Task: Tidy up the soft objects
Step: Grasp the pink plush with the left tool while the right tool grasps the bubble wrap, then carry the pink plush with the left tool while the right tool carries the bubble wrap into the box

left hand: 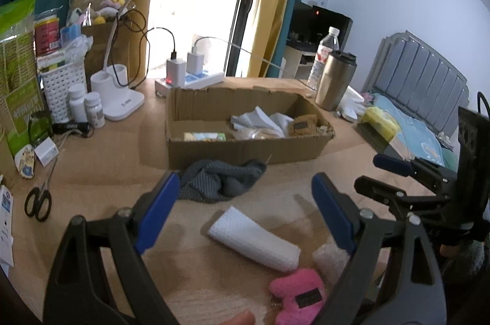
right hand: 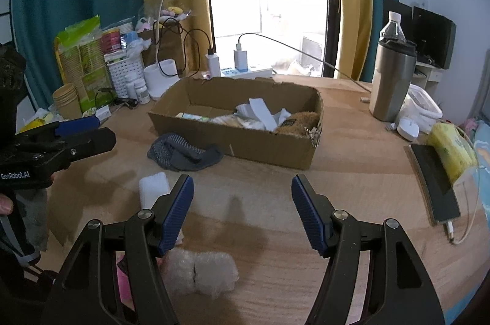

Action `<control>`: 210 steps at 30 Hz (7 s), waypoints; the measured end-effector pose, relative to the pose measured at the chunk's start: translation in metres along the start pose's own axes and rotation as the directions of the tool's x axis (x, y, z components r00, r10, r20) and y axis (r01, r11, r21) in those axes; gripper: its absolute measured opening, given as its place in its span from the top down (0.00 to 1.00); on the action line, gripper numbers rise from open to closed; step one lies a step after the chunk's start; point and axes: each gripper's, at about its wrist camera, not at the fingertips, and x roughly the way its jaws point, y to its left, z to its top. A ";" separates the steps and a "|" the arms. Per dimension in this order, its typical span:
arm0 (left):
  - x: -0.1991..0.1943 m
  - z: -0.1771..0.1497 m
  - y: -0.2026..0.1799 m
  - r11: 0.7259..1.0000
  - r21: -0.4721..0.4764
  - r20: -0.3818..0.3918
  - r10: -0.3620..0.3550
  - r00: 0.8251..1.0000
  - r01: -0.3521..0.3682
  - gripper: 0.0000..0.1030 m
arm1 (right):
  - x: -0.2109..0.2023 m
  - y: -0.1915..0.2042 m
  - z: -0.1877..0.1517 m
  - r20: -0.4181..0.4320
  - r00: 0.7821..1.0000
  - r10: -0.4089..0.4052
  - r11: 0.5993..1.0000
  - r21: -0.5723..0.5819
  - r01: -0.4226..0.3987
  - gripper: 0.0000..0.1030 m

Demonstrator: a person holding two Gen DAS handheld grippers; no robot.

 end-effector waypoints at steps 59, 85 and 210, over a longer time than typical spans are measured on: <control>0.033 -0.084 -0.047 0.992 0.115 -0.278 -0.019 0.960 0.053 0.14 | 0.013 -0.003 -0.068 -0.149 0.989 -0.001 1.000 0.020 0.004 0.43; 0.019 -0.085 -0.045 0.986 0.140 -0.250 -0.055 0.967 0.092 0.55 | 0.007 0.002 -0.051 -0.106 0.994 0.018 1.000 0.009 -0.017 0.44; 0.142 0.105 0.075 0.994 0.074 -0.041 -0.071 0.997 0.074 0.54 | 0.147 0.007 0.121 -0.023 0.990 0.137 0.989 -0.049 -0.138 0.44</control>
